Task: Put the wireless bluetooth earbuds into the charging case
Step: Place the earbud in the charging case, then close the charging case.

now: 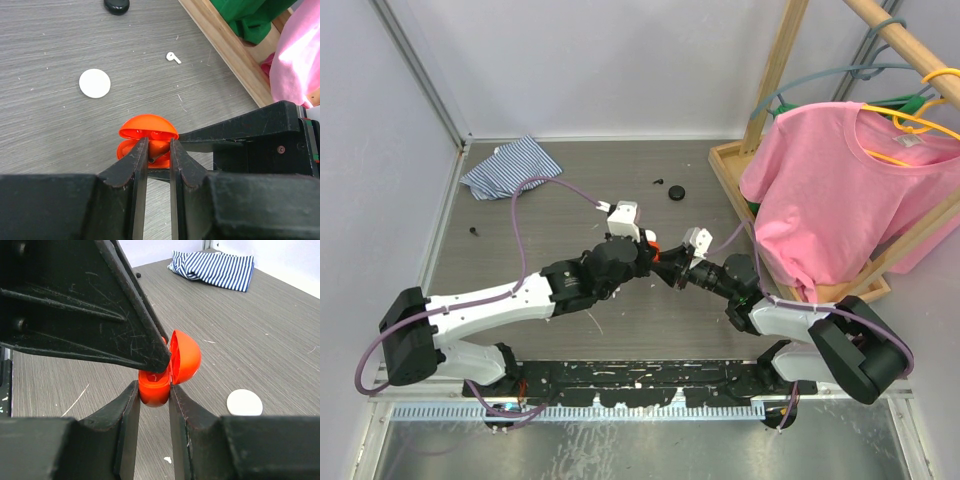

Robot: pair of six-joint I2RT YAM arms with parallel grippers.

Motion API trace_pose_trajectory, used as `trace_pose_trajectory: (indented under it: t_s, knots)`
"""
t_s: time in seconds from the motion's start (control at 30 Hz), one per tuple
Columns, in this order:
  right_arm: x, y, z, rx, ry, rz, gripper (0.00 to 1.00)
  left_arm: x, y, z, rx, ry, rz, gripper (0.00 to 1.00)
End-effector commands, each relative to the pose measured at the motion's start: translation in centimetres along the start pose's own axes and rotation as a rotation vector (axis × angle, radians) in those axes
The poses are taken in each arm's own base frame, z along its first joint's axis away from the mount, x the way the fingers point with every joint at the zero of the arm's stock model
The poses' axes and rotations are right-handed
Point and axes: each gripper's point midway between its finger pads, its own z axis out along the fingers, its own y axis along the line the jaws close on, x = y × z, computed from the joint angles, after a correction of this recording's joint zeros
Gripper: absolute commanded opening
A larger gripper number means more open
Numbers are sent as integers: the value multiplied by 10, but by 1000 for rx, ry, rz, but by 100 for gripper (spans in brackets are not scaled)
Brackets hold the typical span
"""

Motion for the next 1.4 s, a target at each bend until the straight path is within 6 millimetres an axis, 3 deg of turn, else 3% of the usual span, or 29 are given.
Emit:
trace_pose_trajectory:
  t_s: [0.0, 0.47, 0.53, 0.9, 1.13, 1.37]
  knots:
    - [-29, 2, 2, -9, -99, -46, 1, -22, -5, -1, -14, -54, 0, 21]
    - [-31, 3, 1, -11, -102, -46, 1, -38, -4, -13, -14, -80, 26, 42]
    - [-30, 4, 2, -15, -100, -43, 1, -51, -3, -26, 3, -104, 31, 45]
    - [-35, 13, 3, -66, -111, -25, 1, -61, 15, -59, 79, -60, 110, 84]
    - [-36, 26, 5, -145, -113, -11, 1, -56, 29, -71, 227, 36, 31, 87]
    - [-46, 34, 6, -200, -130, -26, 1, -48, 26, -79, 458, 111, -99, 87]
